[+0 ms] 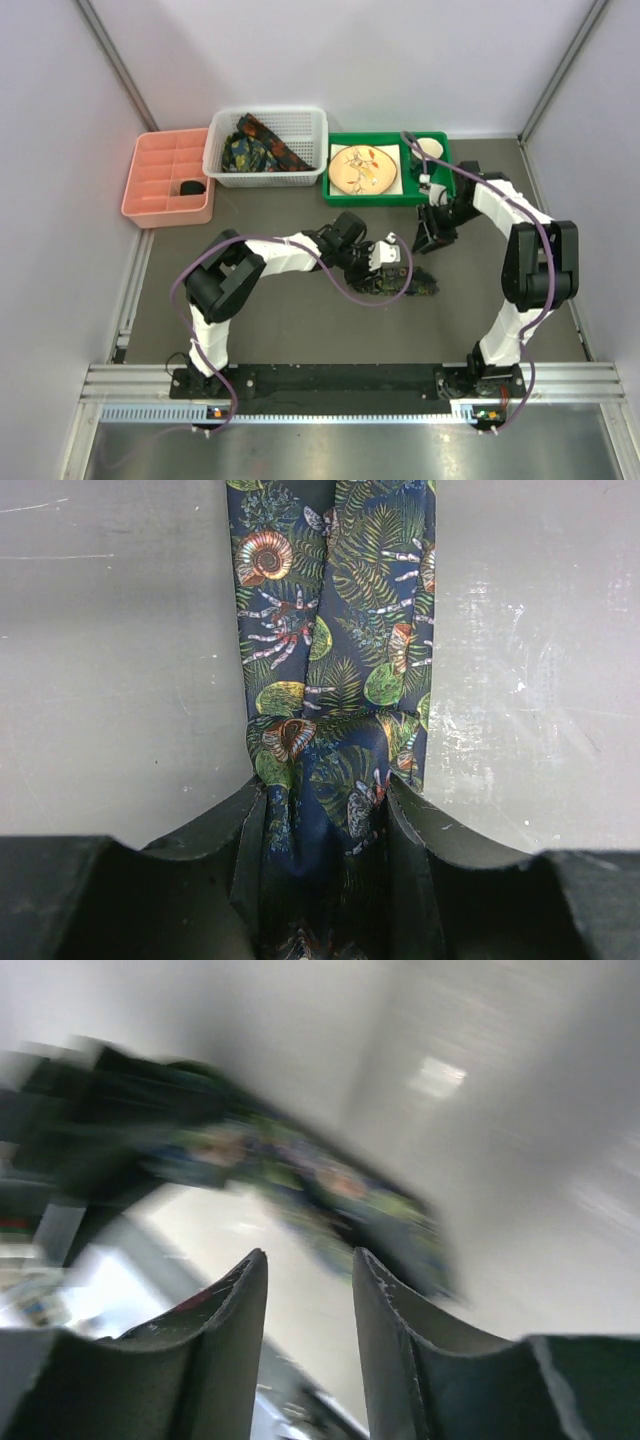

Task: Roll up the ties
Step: Roll the tie at the center of the board.

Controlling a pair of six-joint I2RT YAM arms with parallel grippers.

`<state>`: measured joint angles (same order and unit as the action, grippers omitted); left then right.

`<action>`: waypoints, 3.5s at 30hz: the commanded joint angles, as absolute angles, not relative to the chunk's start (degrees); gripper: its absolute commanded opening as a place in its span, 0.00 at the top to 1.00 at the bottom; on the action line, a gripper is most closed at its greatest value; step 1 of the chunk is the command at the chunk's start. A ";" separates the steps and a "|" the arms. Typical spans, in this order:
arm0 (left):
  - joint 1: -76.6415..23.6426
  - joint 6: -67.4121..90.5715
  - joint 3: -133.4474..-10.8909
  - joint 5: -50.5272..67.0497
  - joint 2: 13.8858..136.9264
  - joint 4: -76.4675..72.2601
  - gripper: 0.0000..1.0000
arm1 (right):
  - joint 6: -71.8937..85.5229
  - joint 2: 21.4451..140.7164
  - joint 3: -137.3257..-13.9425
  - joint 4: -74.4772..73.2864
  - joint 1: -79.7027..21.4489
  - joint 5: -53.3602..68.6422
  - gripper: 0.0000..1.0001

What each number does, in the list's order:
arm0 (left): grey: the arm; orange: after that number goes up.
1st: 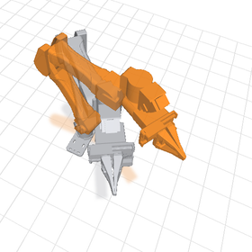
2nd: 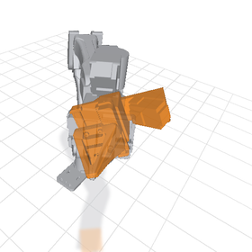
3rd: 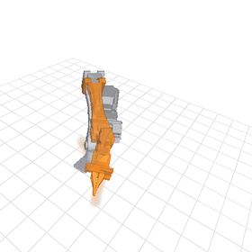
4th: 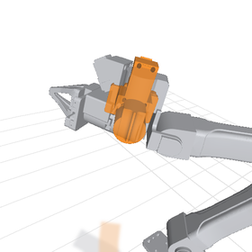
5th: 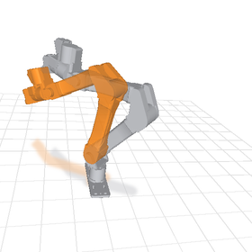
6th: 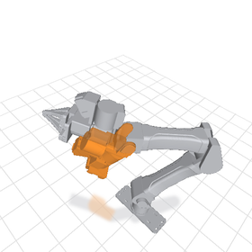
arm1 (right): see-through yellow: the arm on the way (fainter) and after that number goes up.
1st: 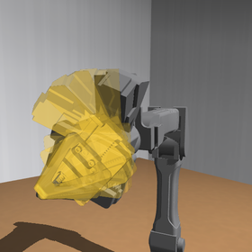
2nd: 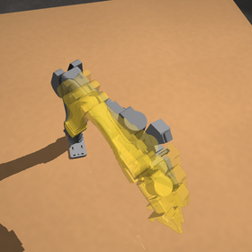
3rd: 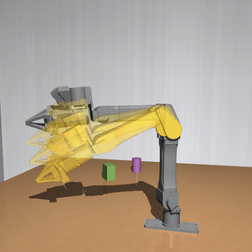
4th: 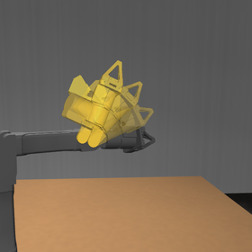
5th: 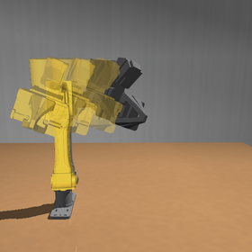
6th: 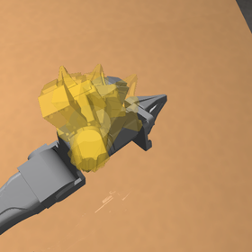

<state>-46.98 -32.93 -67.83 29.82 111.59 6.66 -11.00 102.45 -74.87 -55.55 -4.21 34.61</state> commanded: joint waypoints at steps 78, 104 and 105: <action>-49.57 -33.31 -75.41 20.31 117.07 23.73 0.79 | 1.32 108.19 -70.14 -52.13 -8.17 54.05 0.43; -42.54 -25.84 -63.64 37.26 104.42 -0.23 0.01 | -4.92 118.39 -71.28 -45.27 -10.46 38.59 1.00; -42.54 -25.49 -62.50 37.87 104.15 -2.53 0.01 | -5.01 118.21 -71.19 -45.09 -10.55 37.19 1.00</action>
